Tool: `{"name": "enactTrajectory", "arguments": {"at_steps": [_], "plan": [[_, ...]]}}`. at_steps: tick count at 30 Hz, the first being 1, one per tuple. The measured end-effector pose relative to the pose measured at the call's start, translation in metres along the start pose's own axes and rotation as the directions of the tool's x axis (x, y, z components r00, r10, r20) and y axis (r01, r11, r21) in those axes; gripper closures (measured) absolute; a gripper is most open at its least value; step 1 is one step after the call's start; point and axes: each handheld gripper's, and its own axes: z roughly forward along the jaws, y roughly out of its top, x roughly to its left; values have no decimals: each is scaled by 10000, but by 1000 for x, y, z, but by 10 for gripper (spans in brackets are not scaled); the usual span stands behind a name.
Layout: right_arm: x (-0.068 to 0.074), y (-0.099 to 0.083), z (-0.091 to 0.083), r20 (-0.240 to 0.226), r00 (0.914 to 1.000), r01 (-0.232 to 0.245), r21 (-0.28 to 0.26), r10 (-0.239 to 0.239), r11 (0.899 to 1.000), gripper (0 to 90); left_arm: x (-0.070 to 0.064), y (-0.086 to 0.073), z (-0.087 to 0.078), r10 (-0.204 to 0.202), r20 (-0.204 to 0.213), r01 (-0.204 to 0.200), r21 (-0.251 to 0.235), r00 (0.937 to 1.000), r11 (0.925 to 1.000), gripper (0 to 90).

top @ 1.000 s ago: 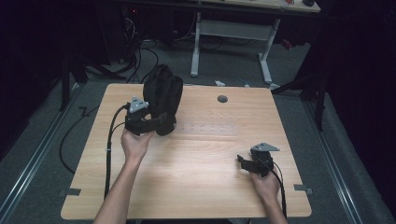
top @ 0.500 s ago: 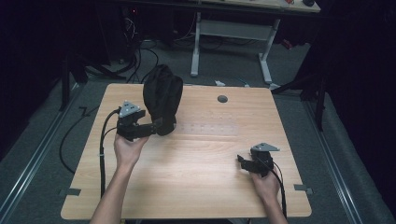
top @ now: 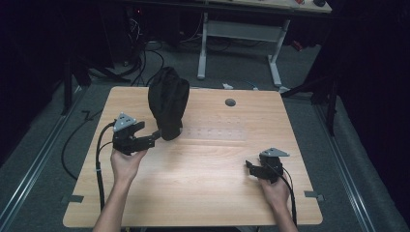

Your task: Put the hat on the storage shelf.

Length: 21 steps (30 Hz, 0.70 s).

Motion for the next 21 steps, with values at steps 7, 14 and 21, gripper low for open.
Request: {"name": "enactTrajectory", "arguments": {"at_steps": [7,14,21], "plan": [[0,0,0,1,10000,0,0,0,10000,339,0,-7,-10,266,-55,-266,-31,9996,9996,271],[0,0,0,16,10000,-27,-1,27,10000,335,2,-16,-18,224,-9,-224,103,9997,9997,266],[0,0,0,54,9999,-100,14,100,9999,334,6,-25,-22,165,-49,-163,407,9999,9990,266]]}}
